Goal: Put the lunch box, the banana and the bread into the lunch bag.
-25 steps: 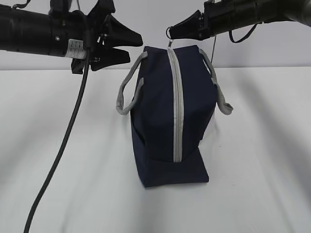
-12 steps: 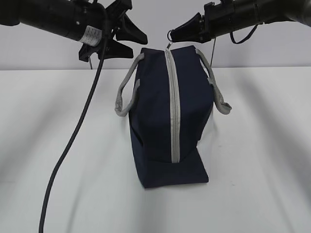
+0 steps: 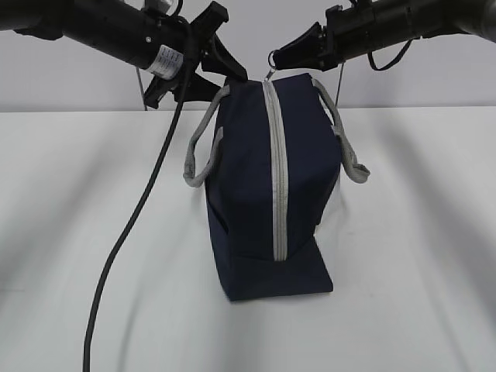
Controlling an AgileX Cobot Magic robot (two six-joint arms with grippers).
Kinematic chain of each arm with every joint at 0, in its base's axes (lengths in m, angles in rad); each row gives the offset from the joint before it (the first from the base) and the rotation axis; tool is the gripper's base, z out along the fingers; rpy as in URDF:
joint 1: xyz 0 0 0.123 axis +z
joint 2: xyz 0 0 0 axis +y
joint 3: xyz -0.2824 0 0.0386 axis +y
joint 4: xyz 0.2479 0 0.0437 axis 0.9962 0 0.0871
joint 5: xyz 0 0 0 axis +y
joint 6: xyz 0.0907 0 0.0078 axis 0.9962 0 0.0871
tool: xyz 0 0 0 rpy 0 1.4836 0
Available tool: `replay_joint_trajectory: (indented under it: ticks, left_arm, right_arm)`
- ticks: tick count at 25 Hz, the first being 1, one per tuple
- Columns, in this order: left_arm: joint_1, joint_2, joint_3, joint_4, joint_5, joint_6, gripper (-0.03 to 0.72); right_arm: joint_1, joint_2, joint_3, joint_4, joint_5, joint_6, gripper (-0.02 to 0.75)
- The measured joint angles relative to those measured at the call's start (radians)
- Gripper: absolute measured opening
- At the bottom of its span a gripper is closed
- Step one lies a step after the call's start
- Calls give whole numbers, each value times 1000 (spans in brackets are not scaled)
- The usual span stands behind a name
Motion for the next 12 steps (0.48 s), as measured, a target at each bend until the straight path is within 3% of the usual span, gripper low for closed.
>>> replay_joint_trajectory:
  ticks: [3, 8, 12]
  left_arm:
    - [-1, 9, -9, 5, 10, -9, 309]
    - [-2, 9, -10, 6, 11, -1, 37]
    - [-2, 9, -10, 6, 11, 6, 13]
  right_arm:
    - [0, 0, 0, 0, 0, -5, 0]
    - [0, 0, 0, 0, 0, -48, 0]
    - [0, 2, 0, 0, 0, -95, 0]
